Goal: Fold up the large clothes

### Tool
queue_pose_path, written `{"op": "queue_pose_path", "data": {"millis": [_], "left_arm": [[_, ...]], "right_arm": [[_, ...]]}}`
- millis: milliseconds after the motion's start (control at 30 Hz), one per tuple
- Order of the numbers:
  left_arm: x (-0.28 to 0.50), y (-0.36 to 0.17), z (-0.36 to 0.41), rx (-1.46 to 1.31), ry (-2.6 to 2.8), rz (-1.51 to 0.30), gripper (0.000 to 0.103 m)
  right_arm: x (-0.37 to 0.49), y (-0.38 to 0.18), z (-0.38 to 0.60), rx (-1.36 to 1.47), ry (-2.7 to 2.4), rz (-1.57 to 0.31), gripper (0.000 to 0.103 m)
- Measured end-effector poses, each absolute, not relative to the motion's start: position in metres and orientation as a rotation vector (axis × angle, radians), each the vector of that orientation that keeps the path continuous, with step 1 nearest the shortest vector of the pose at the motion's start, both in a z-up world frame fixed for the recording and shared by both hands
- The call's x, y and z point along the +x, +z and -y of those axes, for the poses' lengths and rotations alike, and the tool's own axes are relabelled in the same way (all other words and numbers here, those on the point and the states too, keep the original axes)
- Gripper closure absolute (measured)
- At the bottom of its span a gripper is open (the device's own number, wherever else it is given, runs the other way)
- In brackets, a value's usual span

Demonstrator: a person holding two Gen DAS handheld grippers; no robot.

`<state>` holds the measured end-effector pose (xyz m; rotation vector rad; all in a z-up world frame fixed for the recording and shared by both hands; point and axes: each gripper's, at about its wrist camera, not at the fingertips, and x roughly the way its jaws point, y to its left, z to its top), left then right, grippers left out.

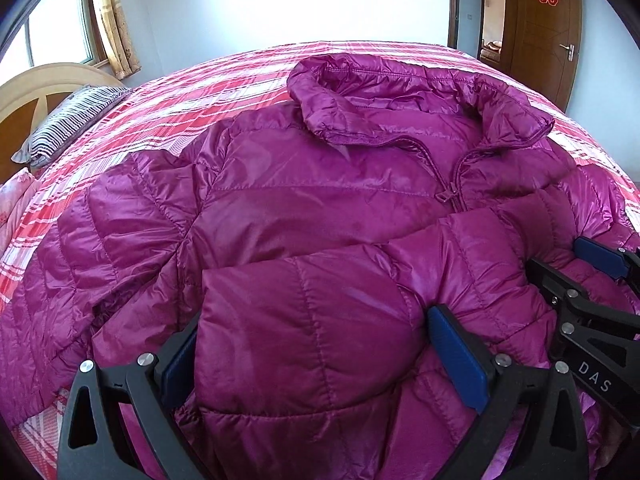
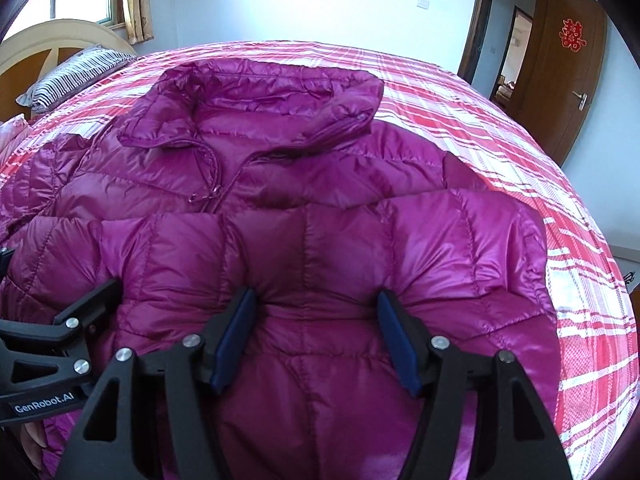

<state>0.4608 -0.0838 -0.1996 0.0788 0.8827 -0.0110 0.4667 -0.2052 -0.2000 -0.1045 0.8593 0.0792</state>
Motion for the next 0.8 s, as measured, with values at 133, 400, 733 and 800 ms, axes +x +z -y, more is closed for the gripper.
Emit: {"op": "queue_pose_path", "data": {"millis": [133,400,733,800], "left_arm": [[0.461,-0.2,0.084,0.078,-0.011,-0.885,0.001],[0.464,-0.196,0.08,0.051,-0.035,-0.906,0.001],[0.356,-0.114,-0.032,-0.035,0.016,-0.795,0.001],[0.33,-0.117,-0.073,-0.123,0.069,-0.788,0.001]], "right_arm": [[0.465,-0.2,0.203,-0.118,0.071,-0.857,0.036],[0.466,-0.2,0.205,-0.104,0.076,-0.853,0.036],[0.464,-0.199,0.205,-0.106,0.072,-0.844,0.035],[0.464,-0.199,0.205,-0.107,0.07,-0.841,0.035]]}}
